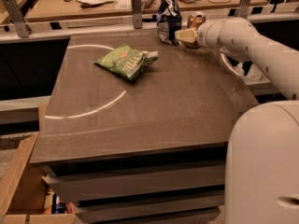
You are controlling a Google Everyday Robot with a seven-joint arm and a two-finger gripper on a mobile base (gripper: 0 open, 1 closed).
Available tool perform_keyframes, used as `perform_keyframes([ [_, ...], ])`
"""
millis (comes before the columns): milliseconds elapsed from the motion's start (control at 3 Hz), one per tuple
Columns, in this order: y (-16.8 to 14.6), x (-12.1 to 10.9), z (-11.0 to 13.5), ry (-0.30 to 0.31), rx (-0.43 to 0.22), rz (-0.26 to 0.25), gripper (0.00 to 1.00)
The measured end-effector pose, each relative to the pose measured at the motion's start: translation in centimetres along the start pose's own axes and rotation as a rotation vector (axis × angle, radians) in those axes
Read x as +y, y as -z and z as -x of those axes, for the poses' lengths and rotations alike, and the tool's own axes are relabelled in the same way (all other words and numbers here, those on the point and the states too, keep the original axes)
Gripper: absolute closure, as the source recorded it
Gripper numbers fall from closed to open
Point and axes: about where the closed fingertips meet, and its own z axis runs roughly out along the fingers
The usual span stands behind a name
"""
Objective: Move orange can near blue chip bag
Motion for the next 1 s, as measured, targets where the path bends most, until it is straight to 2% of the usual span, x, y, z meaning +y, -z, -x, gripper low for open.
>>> perform_keyframes([
  [333, 0.8, 0.0, -0.1, -0.018, 0.003, 0.017, 0.0],
  [667, 3.3, -0.7, -0.5, -0.023, 0.022, 0.026, 0.0],
  [1000, 10.3, -2.1, -1.9, -0.006, 0.096, 0.006, 0.0],
])
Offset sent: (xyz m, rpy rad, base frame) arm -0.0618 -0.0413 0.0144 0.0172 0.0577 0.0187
